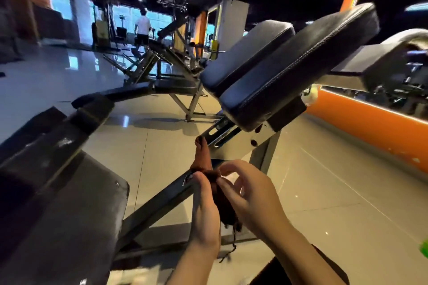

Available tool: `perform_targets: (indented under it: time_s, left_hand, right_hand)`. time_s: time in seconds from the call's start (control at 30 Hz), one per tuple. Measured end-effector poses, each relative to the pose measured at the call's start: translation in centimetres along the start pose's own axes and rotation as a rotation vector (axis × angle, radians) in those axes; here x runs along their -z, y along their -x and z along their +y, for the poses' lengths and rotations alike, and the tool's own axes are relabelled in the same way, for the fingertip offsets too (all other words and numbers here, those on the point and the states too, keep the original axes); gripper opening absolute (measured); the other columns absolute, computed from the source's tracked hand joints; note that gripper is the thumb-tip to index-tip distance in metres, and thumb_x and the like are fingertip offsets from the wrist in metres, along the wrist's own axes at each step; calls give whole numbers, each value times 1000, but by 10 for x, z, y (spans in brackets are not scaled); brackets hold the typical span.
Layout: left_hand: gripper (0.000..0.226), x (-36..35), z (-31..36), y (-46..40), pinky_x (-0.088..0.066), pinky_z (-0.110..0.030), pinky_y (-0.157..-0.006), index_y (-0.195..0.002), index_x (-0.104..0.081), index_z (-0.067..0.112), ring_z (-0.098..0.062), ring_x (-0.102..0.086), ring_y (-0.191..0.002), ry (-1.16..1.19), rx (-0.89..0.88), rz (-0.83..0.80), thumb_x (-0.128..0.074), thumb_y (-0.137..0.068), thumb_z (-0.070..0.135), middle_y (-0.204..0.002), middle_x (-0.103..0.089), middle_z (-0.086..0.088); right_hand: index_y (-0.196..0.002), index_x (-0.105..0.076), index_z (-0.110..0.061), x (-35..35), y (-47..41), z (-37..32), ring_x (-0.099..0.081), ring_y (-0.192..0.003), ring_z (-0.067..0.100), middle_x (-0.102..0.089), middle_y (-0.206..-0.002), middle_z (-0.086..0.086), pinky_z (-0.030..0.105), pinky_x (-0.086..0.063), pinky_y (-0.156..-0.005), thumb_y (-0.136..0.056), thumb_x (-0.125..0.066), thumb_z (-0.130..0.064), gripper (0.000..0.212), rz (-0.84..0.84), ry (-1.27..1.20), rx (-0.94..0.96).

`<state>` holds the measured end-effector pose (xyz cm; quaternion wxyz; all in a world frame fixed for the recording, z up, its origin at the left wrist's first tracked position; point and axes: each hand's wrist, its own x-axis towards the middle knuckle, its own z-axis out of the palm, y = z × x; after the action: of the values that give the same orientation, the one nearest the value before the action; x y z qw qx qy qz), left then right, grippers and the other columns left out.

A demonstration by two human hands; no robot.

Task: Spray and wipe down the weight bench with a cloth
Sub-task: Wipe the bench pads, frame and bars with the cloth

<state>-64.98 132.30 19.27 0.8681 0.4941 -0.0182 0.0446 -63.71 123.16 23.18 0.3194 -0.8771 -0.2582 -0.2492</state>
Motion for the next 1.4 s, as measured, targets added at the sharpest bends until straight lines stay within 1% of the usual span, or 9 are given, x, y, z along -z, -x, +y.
perform_targets:
  time_s: [0.17, 0.3, 0.43, 0.57, 0.67, 0.77, 1.03, 1.17, 1.4]
  left_hand:
    - [91, 3, 13, 29, -40, -47, -109, -145, -37, 34, -19, -51, -128, -72, -61, -15, -35, -71, 86, -136, -56, 0]
    - [62, 21, 30, 37, -33, -46, -112, -138, -32, 54, -13, -37, -136, -130, -219, 151, -39, -79, 74, -152, -35, 9]
    - [67, 54, 33, 40, -43, -43, -105, -140, -31, 47, -20, -47, -128, -102, -57, 224, -53, -77, 52, -146, -41, -3]
    - [51, 83, 35, 57, -49, -32, -90, -127, -54, 31, -21, -60, -115, -123, -23, 137, -62, -77, 36, -121, -65, -5]
    - [41, 96, 43, 62, -53, -39, -86, -115, -62, 23, -26, -64, -105, -156, -35, 127, -66, -75, 26, -113, -66, -11]
    - [24, 105, 55, 66, -56, -27, -74, -103, -66, 24, -23, -65, -100, -327, -141, 134, -67, -82, 12, -104, -67, -8]
    - [26, 114, 93, 71, -49, -14, -78, -87, -69, 19, 0, -63, -88, -694, -413, -13, -65, -83, -7, -82, -69, 15]
    - [24, 116, 98, 71, -51, -16, -75, -87, -68, 17, -1, -63, -86, -682, -377, -73, -63, -84, -6, -82, -69, 12]
    - [20, 114, 100, 64, -52, -19, -78, -91, -65, 15, -5, -63, -89, -739, -272, -222, -60, -86, -3, -84, -67, 13]
  right_hand:
    - [-90, -54, -45, 11, 14, -22, -62, -75, 0, -62, -88, -21, 16, -50, -64, -94, -59, -14, 32, -73, -268, -82]
    - [-96, -51, -33, 14, 19, -39, -68, -69, 8, -67, -80, -3, 20, -55, -62, -98, -49, -9, 25, -21, -475, -163]
    - [-100, -51, -26, 8, 15, -54, -64, -71, 7, -63, -83, -1, 20, -53, -66, -101, -45, -16, 12, -40, -507, -214]
    - [-102, -52, -16, -2, 17, -61, -60, -70, 11, -61, -86, 2, 21, -50, -62, -101, -45, -14, 7, -148, -583, -326]
    - [-103, -55, -5, -5, 19, -57, -57, -61, 12, -59, -78, 8, 27, -47, -60, -98, -52, -9, 7, -211, -796, -458]
    - [-111, -60, -8, -3, 23, -53, -59, -75, 12, -65, -91, 7, 24, -46, -64, -91, -64, -14, 21, -326, -773, -450]
    - [-103, -68, -17, 2, 23, -50, -55, -77, 7, -62, -87, -4, 17, -42, -62, -94, -58, -10, 14, -478, -674, -309]
    - [-100, -62, -11, 0, 26, -49, -53, -66, 8, -58, -75, -1, 17, -42, -57, -96, -56, -11, 7, -558, -693, -260]
    - [-92, -58, -9, -5, 36, -35, -60, -70, 12, -64, -86, 3, 20, -47, -59, -93, -60, -9, 3, -671, -868, -328]
